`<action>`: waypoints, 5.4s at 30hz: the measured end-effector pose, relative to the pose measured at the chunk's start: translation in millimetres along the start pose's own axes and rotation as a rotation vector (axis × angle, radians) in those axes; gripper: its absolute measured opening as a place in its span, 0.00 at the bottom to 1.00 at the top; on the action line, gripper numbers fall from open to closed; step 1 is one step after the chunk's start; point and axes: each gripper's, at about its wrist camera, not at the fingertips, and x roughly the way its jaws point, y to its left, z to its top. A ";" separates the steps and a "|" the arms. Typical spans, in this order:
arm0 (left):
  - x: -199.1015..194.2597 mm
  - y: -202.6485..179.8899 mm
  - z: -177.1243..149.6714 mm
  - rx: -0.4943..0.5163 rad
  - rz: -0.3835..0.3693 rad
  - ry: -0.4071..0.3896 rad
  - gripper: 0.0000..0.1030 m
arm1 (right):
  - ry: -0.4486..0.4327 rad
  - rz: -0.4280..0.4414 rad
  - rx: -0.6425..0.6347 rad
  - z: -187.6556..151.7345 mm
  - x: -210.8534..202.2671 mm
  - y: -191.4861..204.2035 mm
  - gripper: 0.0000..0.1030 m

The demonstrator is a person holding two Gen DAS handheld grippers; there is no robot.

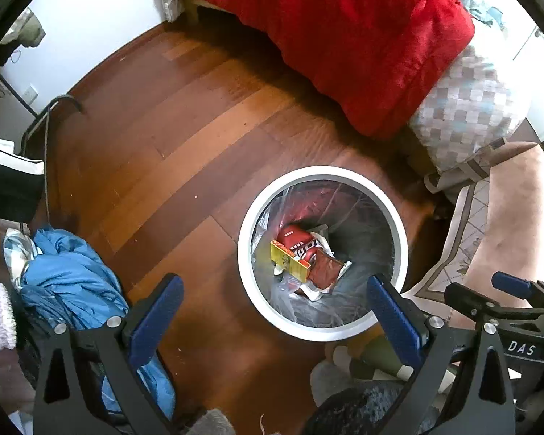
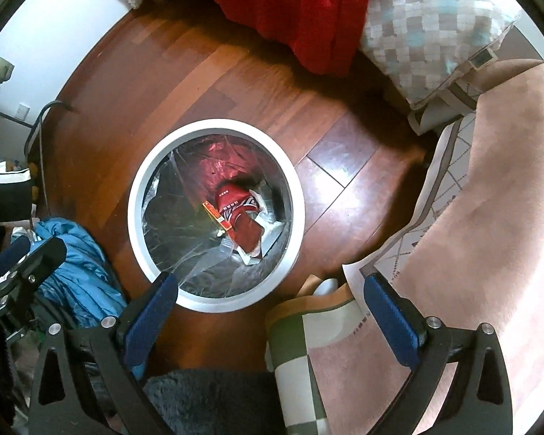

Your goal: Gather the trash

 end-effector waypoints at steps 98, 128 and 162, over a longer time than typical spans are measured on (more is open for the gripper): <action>-200.3 -544.0 -115.5 0.803 -0.348 -0.334 0.19 | -0.367 -0.089 0.644 -262.0 -286.2 -509.1 0.48; -55.2 -60.7 51.5 0.080 -0.231 -0.043 0.19 | -0.146 0.249 0.160 -16.2 -121.8 -30.1 0.48; -17.8 6.1 15.2 -0.028 -0.061 0.068 1.00 | 0.124 0.108 0.013 7.5 0.6 11.8 1.00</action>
